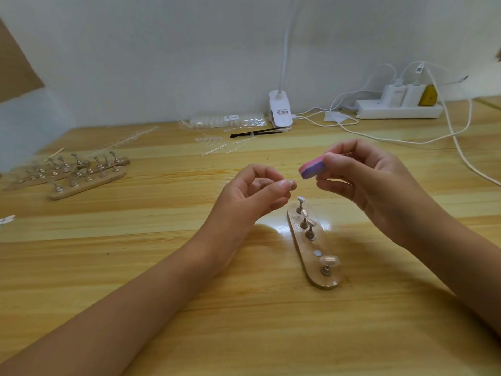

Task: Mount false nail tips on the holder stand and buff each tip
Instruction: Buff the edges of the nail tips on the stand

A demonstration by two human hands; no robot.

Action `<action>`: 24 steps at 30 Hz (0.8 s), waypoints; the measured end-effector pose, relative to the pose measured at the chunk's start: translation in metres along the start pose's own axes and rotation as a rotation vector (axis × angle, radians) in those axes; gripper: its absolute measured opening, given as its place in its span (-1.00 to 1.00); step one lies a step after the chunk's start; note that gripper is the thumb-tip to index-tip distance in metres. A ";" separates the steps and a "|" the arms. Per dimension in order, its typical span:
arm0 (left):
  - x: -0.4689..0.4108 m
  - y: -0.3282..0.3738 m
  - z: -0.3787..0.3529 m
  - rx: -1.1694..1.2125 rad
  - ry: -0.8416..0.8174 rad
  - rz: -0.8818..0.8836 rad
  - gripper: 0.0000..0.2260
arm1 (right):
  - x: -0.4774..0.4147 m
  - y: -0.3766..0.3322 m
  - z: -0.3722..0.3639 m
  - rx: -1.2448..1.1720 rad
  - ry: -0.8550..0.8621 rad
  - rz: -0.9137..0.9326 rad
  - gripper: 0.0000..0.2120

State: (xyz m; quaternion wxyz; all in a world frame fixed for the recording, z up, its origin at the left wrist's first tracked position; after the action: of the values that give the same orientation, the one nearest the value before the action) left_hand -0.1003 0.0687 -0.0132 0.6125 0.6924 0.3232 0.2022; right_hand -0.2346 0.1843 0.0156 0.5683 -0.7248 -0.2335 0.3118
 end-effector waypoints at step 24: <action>0.003 0.003 -0.003 -0.015 -0.026 -0.052 -0.90 | 0.013 0.001 -0.017 0.252 -0.200 0.069 -0.68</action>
State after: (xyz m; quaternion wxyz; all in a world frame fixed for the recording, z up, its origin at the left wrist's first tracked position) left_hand -0.0999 0.0726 -0.0105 0.6270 0.6816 0.3318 0.1796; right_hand -0.2134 0.1809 0.0147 0.6176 -0.6206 -0.2228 0.4286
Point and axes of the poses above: each hand's wrist, its own x-axis away from the middle knuckle, its own z-axis out of the back of the hand, y = z × x, the point moved 6 cm from there along -x, towards the middle knuckle, and after that the axes turned 13 degrees about y, right-handed, at the moved point
